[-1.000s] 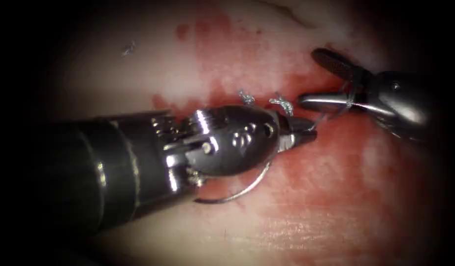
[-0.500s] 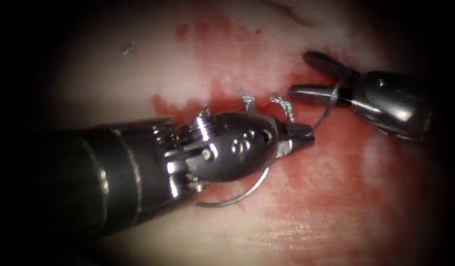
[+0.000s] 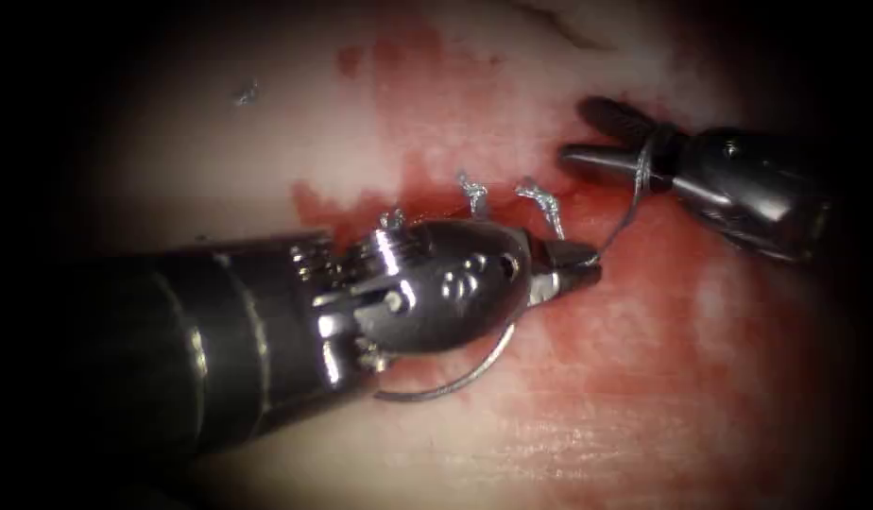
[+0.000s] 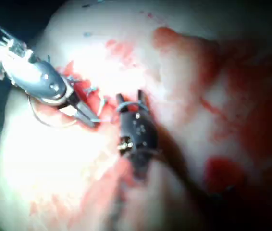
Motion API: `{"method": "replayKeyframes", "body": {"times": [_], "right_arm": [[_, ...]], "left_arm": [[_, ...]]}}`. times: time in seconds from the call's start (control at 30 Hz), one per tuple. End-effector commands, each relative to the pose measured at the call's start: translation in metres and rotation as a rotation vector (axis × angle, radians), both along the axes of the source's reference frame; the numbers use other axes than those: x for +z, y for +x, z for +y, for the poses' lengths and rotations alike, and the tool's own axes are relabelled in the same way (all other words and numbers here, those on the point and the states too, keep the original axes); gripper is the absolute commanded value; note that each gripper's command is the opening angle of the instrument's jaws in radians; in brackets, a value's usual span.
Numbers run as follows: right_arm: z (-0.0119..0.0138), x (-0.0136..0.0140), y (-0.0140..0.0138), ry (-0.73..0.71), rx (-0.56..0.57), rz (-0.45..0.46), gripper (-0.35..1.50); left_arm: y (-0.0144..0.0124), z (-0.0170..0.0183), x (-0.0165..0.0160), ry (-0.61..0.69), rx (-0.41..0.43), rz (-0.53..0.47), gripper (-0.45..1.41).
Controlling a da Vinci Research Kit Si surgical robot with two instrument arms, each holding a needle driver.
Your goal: Wound Closure
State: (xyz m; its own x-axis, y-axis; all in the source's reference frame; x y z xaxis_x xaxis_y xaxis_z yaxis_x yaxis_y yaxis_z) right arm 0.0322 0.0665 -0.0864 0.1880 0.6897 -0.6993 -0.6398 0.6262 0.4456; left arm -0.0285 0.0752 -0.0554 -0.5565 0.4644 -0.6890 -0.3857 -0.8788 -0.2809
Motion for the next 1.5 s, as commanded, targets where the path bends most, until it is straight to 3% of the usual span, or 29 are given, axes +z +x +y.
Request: {"method": "replayKeyframes", "body": {"times": [0.03,0.2,0.6,0.87,1.07,1.27,1.5], "right_arm": [[-0.0005,0.0008,0.0009,0.003,-0.013,-0.004,0.42],[-0.0016,0.0018,0.0006,0.009,-0.037,-0.028,0.39],[-0.0028,0.0018,0.0000,0.011,-0.055,-0.025,0.56],[-0.0003,-0.0033,-0.0019,-0.065,0.014,0.098,1.21],[-0.0010,-0.0071,-0.0028,-0.102,-0.011,0.126,1.26],[-0.0029,-0.0071,-0.0027,-0.083,-0.097,0.145,1.25],[-0.0044,-0.0075,-0.0043,-0.101,-0.242,0.222,1.33]], "left_arm": [[-0.0006,0.0005,0.0004,-0.003,-0.001,-0.001,-0.35],[-0.0006,0.0003,0.0006,-0.006,0.000,0.001,-0.35],[-0.0005,0.0001,0.0009,-0.005,-0.003,0.001,-0.35],[0.0002,0.0000,0.0010,0.003,-0.004,-0.004,-0.35],[0.0005,0.0000,0.0010,0.007,-0.006,-0.006,-0.35],[0.0015,0.0004,0.0006,0.015,-0.004,-0.012,-0.35],[0.0049,0.0017,-0.0019,0.011,-0.025,-0.005,-0.35]]}}
